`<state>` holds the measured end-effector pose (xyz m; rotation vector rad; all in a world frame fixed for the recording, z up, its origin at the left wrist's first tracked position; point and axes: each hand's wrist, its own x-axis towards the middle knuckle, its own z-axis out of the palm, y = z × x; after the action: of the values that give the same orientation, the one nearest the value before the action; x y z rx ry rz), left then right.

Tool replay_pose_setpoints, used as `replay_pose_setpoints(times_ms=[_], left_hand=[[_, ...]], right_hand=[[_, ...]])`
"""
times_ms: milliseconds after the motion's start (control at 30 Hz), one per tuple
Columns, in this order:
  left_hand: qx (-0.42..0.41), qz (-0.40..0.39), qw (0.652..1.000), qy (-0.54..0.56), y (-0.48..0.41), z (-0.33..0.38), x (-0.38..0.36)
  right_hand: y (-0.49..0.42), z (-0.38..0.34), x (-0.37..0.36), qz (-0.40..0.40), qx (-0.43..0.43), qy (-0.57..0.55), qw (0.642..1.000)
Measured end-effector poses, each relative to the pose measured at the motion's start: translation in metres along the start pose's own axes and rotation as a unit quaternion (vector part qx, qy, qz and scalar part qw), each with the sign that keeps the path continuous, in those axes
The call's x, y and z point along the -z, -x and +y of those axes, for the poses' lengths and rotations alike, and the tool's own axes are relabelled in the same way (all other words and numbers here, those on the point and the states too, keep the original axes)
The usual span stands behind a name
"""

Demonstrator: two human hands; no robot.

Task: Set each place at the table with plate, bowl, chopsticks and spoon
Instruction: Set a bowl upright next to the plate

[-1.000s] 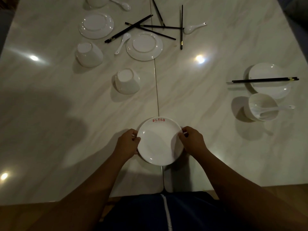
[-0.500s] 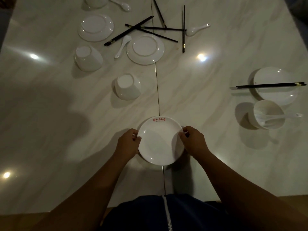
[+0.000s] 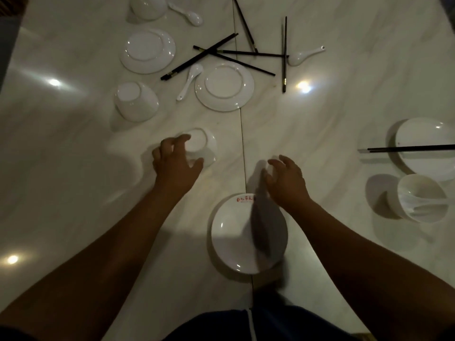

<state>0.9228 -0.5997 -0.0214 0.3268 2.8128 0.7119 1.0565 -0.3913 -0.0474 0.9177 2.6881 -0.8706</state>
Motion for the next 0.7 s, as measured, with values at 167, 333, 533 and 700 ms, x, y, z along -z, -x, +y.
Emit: replay_pose_setpoints(times_ms=[167,333,533,700], left_hand=[[-0.061,-0.126,0.99,-0.027,-0.049,-0.002,-0.015],[-0.058,-0.143,0.988,0.013,-0.068,-0.005,-0.02],[-0.041,-0.144,0.983,0.107,-0.062,-0.008,-0.006],[-0.009,-0.144,0.969,0.202,-0.049,-0.019,0.014]], right_hand=[[-0.022,-0.012,-0.008,-0.109,-0.021,0.117,0.987],[-0.024,-0.014,-0.01,-0.111,-0.03,0.12,0.986],[-0.038,-0.032,-0.012,-0.077,-0.078,0.065,0.992],[-0.035,-0.071,-0.018,-0.023,-0.003,-0.091,0.996]])
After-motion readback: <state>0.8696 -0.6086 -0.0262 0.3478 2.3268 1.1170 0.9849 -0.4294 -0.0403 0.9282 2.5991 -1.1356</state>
